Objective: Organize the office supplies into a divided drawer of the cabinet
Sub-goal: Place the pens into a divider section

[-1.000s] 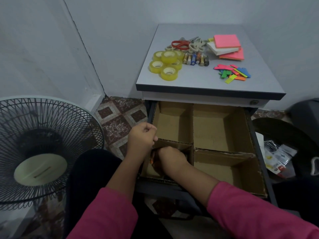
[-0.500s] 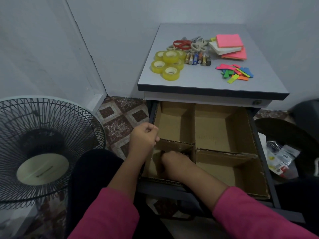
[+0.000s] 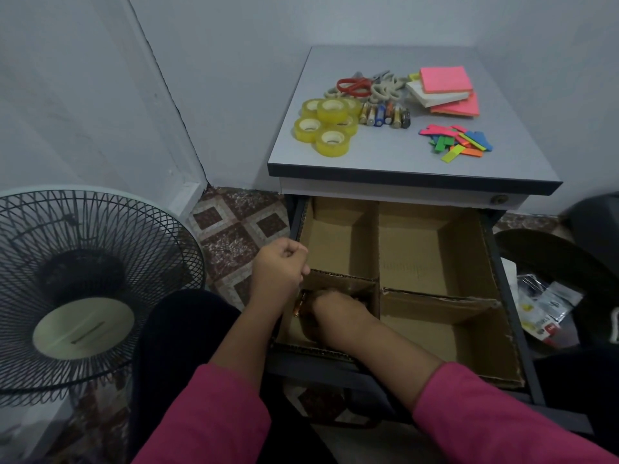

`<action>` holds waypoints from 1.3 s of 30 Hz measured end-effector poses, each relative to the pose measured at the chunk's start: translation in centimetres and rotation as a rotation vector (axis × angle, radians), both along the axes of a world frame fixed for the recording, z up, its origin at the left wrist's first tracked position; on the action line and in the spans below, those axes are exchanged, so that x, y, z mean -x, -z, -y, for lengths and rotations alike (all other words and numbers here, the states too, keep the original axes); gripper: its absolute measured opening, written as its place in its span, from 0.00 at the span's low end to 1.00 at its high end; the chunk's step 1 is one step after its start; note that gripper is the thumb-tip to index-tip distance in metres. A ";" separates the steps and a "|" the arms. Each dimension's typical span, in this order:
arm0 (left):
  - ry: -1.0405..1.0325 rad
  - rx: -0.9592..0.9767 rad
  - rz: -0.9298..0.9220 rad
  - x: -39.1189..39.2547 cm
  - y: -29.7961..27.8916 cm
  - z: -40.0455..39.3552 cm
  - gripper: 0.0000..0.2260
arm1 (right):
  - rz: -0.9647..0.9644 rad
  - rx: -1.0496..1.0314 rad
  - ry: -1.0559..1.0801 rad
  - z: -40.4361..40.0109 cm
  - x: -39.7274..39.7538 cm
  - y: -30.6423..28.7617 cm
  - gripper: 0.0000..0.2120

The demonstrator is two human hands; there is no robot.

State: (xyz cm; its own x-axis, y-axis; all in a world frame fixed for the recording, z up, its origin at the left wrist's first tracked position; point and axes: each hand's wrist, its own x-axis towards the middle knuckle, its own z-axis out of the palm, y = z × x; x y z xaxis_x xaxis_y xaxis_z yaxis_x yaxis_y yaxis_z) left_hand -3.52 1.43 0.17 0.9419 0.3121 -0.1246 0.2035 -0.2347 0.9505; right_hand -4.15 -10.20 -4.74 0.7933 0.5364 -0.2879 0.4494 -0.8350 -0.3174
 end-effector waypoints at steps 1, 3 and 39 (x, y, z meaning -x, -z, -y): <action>0.001 -0.002 0.000 0.0 0.0 0.0 0.09 | 0.003 -0.002 -0.006 0.0 0.0 0.2 0.13; -0.001 -0.001 -0.003 0.0 -0.1 0.0 0.09 | 0.014 -0.007 -0.012 -0.1 0.0 0.3 0.14; -0.002 0.001 -0.012 -0.1 0.2 0.0 0.09 | 0.039 0.030 -0.030 -0.1 0.2 -1.2 0.14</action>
